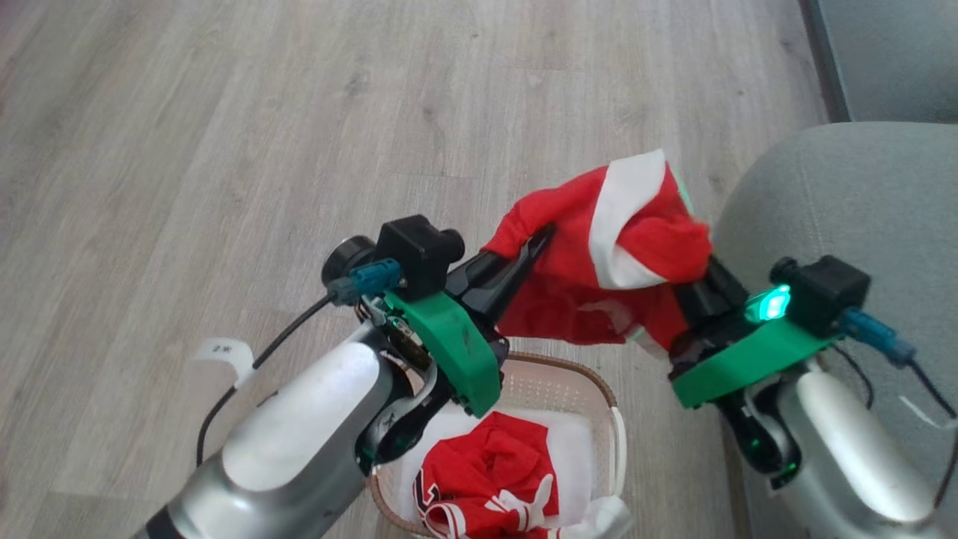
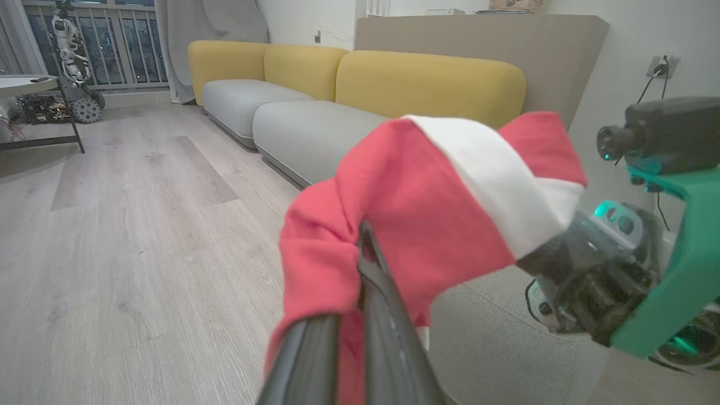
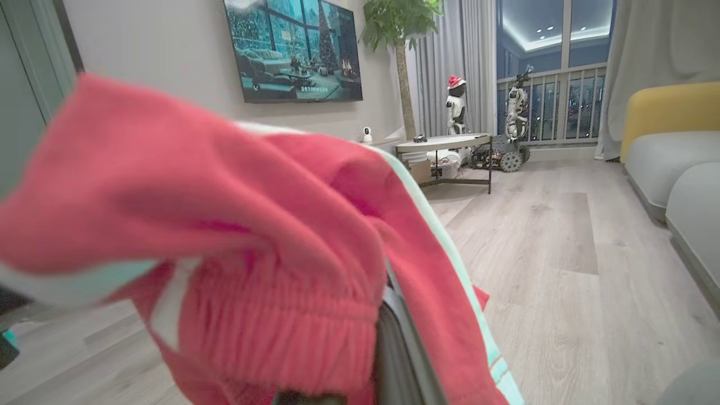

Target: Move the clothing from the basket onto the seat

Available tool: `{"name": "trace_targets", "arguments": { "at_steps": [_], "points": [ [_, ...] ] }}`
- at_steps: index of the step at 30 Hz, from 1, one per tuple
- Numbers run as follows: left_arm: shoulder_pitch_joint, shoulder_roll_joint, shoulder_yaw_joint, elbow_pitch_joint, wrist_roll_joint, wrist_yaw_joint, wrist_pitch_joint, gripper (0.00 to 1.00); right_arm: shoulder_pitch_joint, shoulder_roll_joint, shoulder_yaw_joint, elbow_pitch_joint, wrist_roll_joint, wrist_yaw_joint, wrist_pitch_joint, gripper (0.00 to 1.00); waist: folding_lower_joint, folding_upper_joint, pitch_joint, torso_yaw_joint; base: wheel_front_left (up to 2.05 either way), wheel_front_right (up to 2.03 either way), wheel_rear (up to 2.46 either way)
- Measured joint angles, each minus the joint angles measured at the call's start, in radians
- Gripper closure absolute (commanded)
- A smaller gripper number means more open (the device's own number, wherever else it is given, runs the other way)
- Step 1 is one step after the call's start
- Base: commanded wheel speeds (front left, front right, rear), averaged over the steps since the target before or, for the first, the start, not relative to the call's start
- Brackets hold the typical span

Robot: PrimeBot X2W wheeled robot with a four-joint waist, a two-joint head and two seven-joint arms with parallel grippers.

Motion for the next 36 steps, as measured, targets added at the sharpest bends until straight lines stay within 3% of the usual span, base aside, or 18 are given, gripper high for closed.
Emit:
{"name": "trace_targets", "arguments": {
  "at_steps": [10,22,36],
  "points": [
    [0.029,0.023,-0.006,-0.019,-0.011,0.018,0.001,0.0,0.045,-0.016,-0.112,-0.074,-0.036,0.0,-0.001,1.0,0.0,0.0,0.005,-0.076,0.0,0.0,0.0],
    [0.053,0.03,-0.017,-0.023,-0.007,0.03,-0.031,0.0,0.1,-0.065,-0.182,-0.137,-0.052,0.0,-0.001,1.0,0.0,0.0,0.027,-0.25,0.0,0.0,0.0],
    [0.054,0.032,-0.022,-0.02,0.01,0.03,-0.053,0.0,0.16,-0.03,-0.23,-0.21,-0.069,0.0,-0.001,1.0,0.0,0.0,0.056,-0.444,0.0,0.0,0.0]
  ]
}}
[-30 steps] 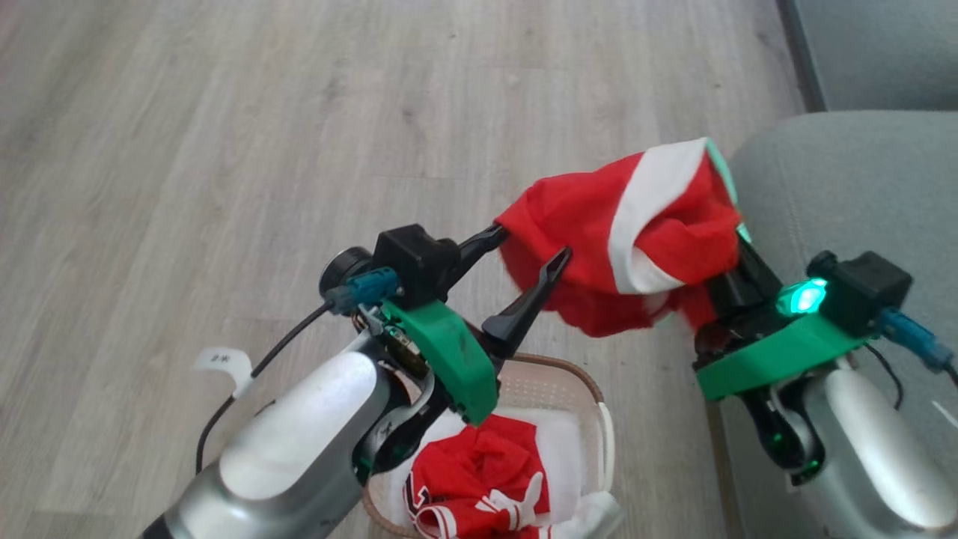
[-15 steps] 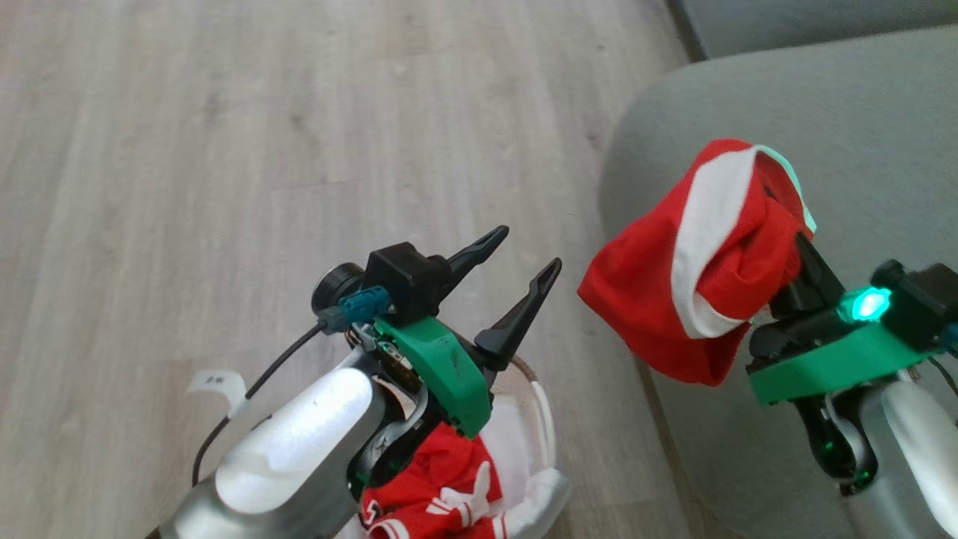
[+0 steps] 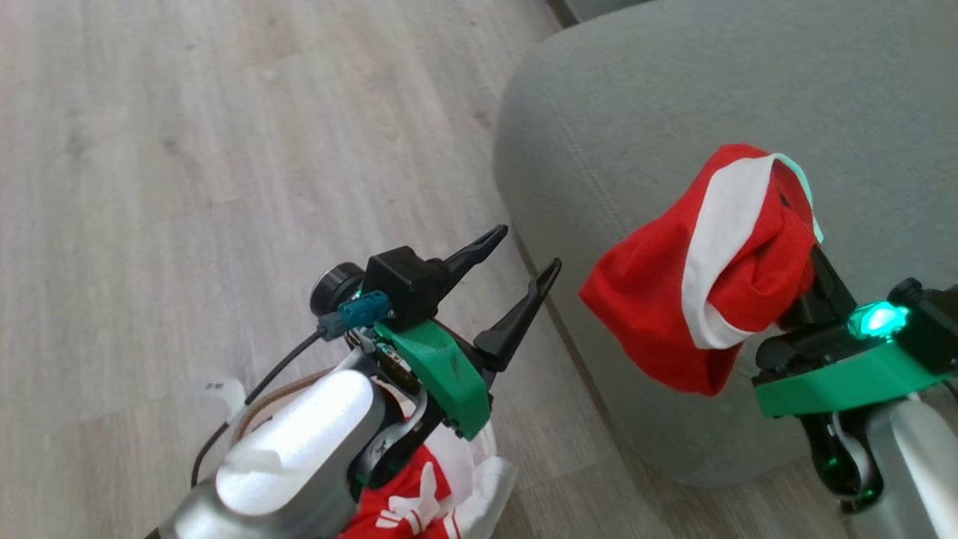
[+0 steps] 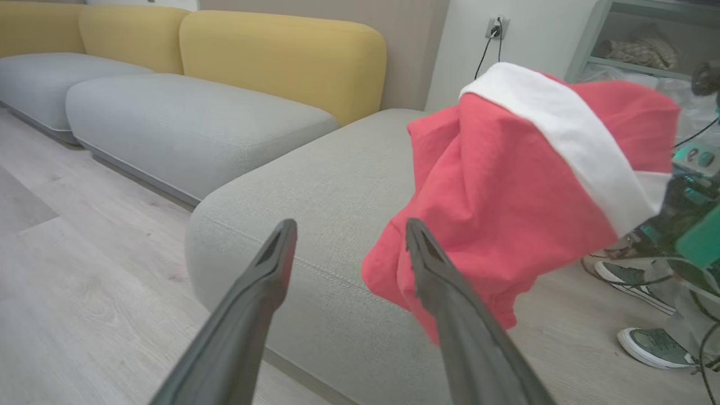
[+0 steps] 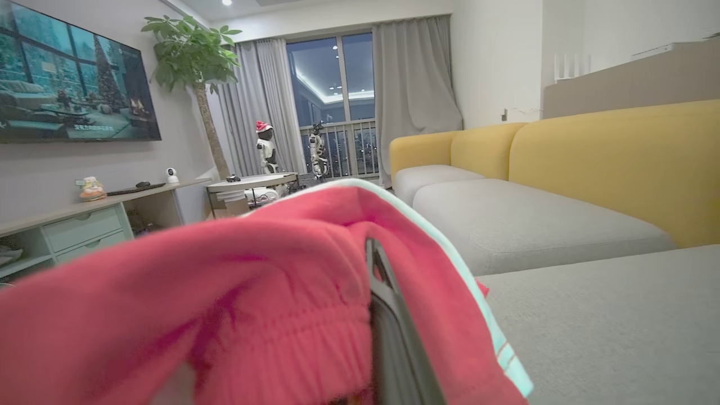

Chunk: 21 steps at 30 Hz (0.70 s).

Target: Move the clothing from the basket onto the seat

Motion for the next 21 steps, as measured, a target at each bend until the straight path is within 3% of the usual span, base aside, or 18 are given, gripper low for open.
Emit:
{"name": "trace_targets", "arguments": {
  "at_steps": [10,21],
  "points": [
    [0.0,0.003,0.0,0.002,0.0,0.009,-0.01,0.0,0.02,0.001,-0.011,-0.026,-0.008,0.0,0.0,1.0,0.0,0.0,0.018,-0.096,0.0,0.0,0.0],
    [-0.006,0.003,-0.001,0.004,0.0,0.009,-0.017,0.0,0.014,-0.002,-0.033,-0.036,-0.009,0.0,0.0,1.0,0.0,0.0,0.036,-0.106,0.0,0.0,0.0]
  ]
}}
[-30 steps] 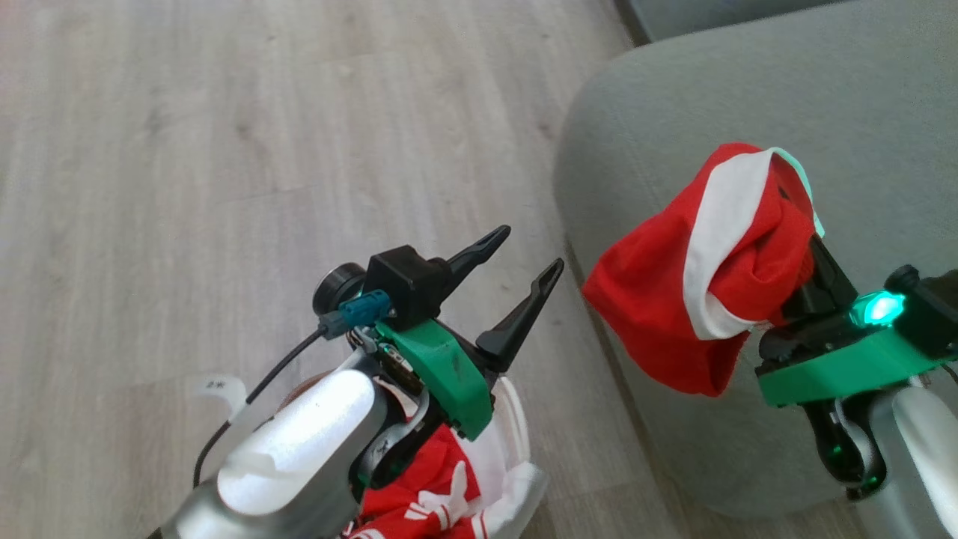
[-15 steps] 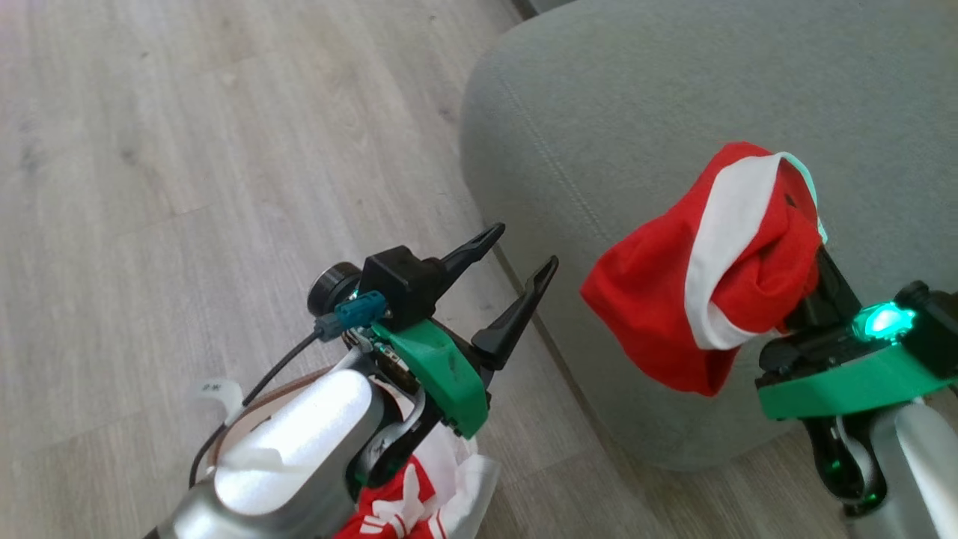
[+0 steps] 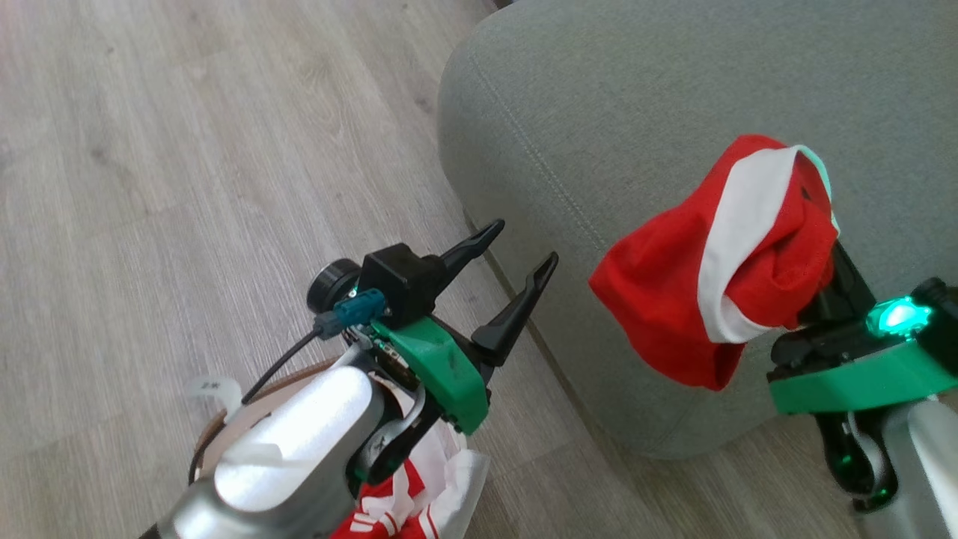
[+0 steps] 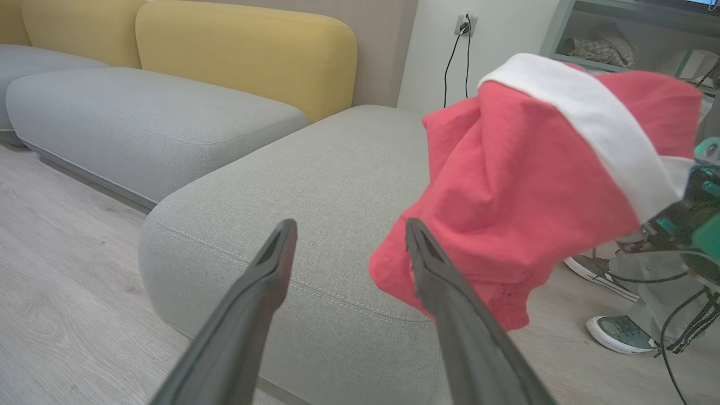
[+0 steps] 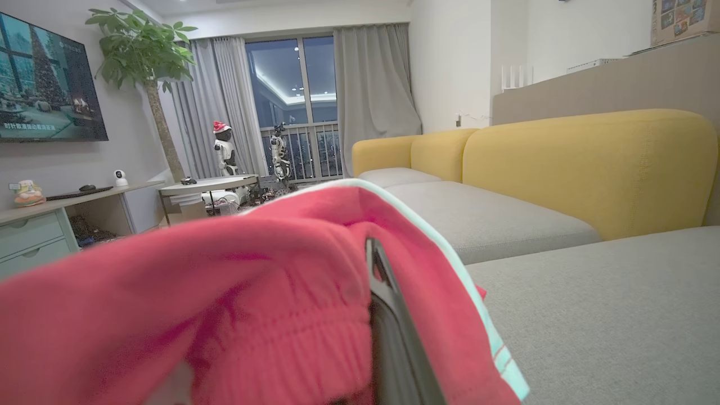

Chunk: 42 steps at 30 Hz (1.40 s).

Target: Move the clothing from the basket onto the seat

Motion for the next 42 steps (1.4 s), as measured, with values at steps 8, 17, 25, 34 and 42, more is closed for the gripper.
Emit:
{"name": "trace_targets", "arguments": {
  "at_steps": [8,17,25,34,42],
  "points": [
    [-0.031,0.01,-0.004,-0.013,0.011,-0.001,0.014,0.0,-0.158,-0.071,0.001,0.074,0.014,0.0,0.006,1.0,0.0,0.0,0.056,0.021,0.0,0.0,0.0],
    [-0.095,0.022,-0.008,-0.053,0.028,-0.009,0.052,0.0,-0.426,-0.162,-0.024,0.221,0.048,0.0,0.019,1.0,0.0001,0.0,0.15,0.048,0.0,0.0,0.0],
    [-0.175,0.023,-0.028,-0.087,0.051,-0.022,0.091,0.0,-0.606,-0.23,-0.11,0.44,0.065,0.0,0.004,1.0,0.0001,0.0,0.257,0.086,0.0,0.0,0.0],
    [-0.257,0.019,-0.036,-0.106,0.074,-0.037,0.124,0.0,-0.721,-0.3,-0.156,0.652,0.051,0.0,0.001,1.0,0.0001,0.0,0.388,0.14,0.0,0.0,0.0],
    [-0.333,0.005,-0.063,-0.113,0.106,-0.063,0.131,0.0,-0.836,-0.342,-0.109,0.849,0.021,0.0,0.043,1.0,0.0002,-0.0001,0.494,0.186,0.0,0.0,0.0]
  ]
}}
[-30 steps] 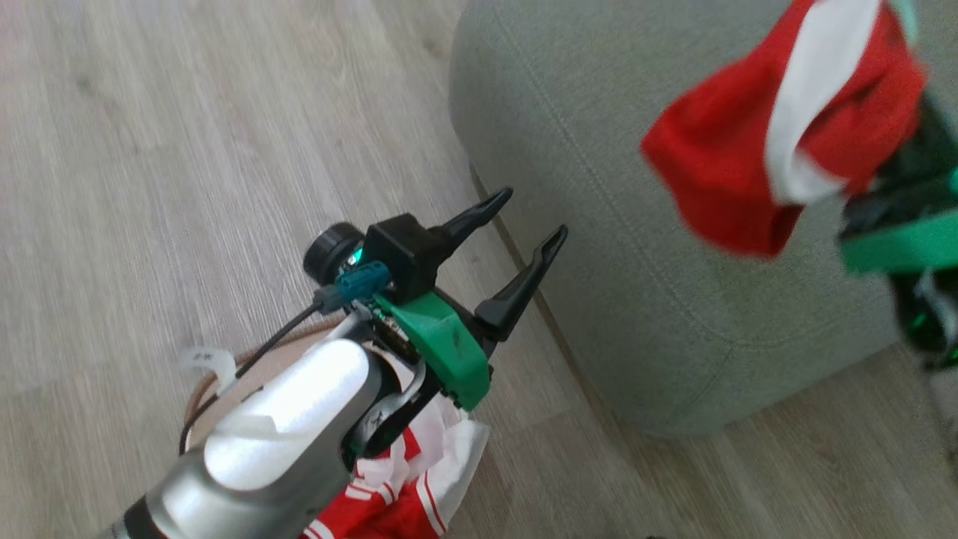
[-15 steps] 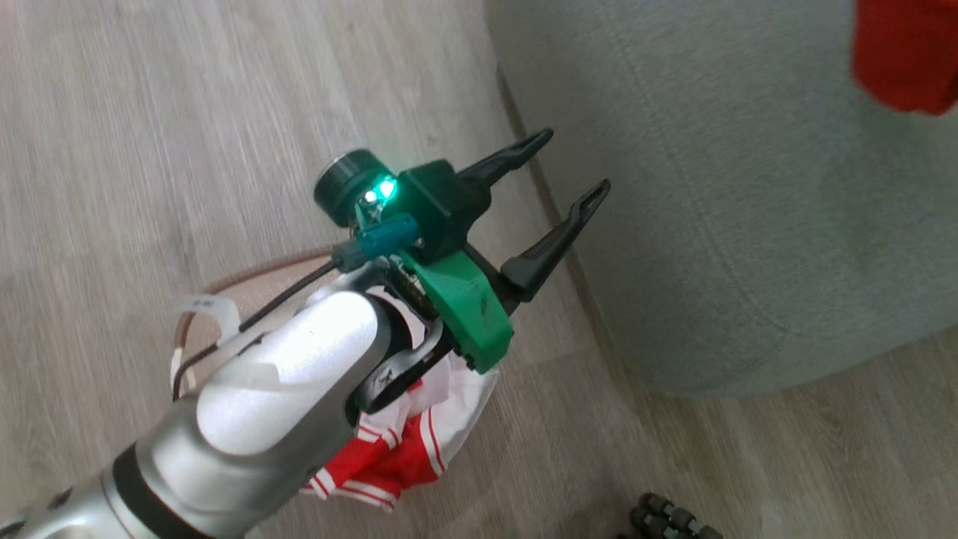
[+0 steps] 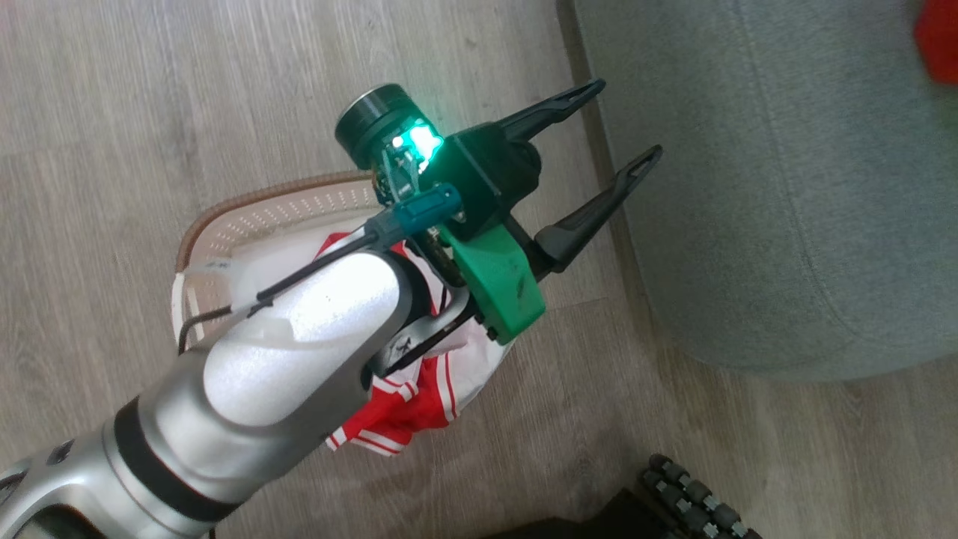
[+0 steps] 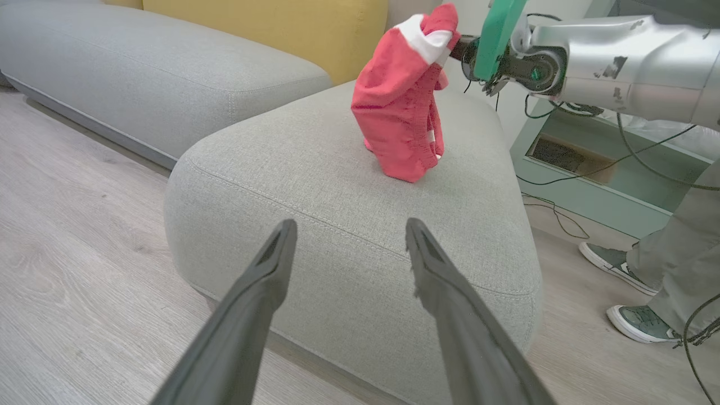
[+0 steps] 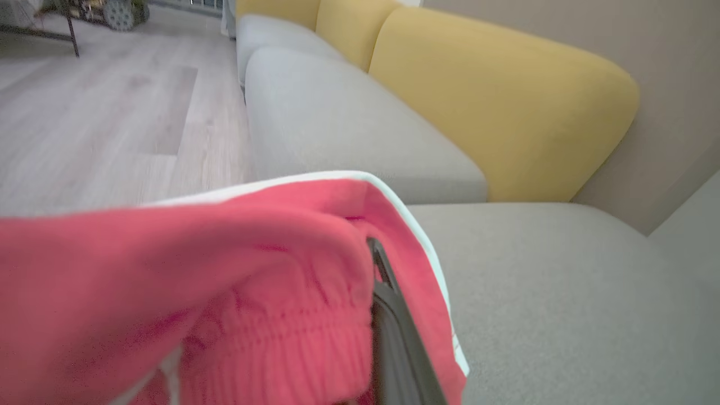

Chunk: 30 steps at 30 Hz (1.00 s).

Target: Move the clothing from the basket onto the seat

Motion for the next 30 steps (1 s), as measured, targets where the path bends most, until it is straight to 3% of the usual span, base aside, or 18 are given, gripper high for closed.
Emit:
{"name": "trace_targets", "arguments": {
  "at_steps": [11,14,15,16,21,26,30],
  "points": [
    [-0.006,-0.02,-0.009,0.025,0.001,-0.009,-0.018,0.0,-0.038,0.006,0.14,0.164,0.026,0.0,0.206,1.0,-0.0002,0.0,0.018,0.013,0.0,0.0,0.0],
    [-0.006,-0.02,-0.009,0.035,0.001,-0.009,-0.026,0.0,-0.047,0.004,0.179,0.17,0.044,0.0,0.236,0.57,-0.0002,0.0,0.008,0.014,0.0,0.0,0.0],
    [-0.006,-0.02,-0.009,0.038,0.001,-0.009,-0.027,0.0,-0.047,0.004,0.193,0.172,0.049,0.0,0.238,0.14,-0.0002,0.0,0.003,0.014,0.0,0.0,0.0],
    [-0.006,-0.02,-0.009,0.042,0.001,-0.009,-0.03,0.0,-0.047,0.003,0.204,0.173,0.056,0.0,0.243,0.0,-0.0002,0.0,-0.002,0.014,0.0,0.0,0.0],
    [-0.002,-0.02,-0.01,0.055,-0.007,-0.008,-0.046,0.0,-0.047,-0.005,0.27,0.167,0.091,0.0,0.246,0.0,-0.0002,0.0,-0.041,0.008,0.0,0.0,0.0],
    [0.016,-0.021,-0.01,0.077,-0.026,-0.007,-0.067,0.0,-0.043,-0.015,0.365,0.135,0.159,0.0,0.333,0.0,-0.0002,0.0,-0.104,0.0,0.0,0.0,0.0],
    [0.062,-0.021,-0.01,0.087,-0.043,0.0,-0.083,0.0,-0.028,-0.067,0.429,0.081,0.218,0.0,0.398,0.0,-0.0002,0.0,-0.166,-0.005,0.0,0.0,0.0]
  ]
}}
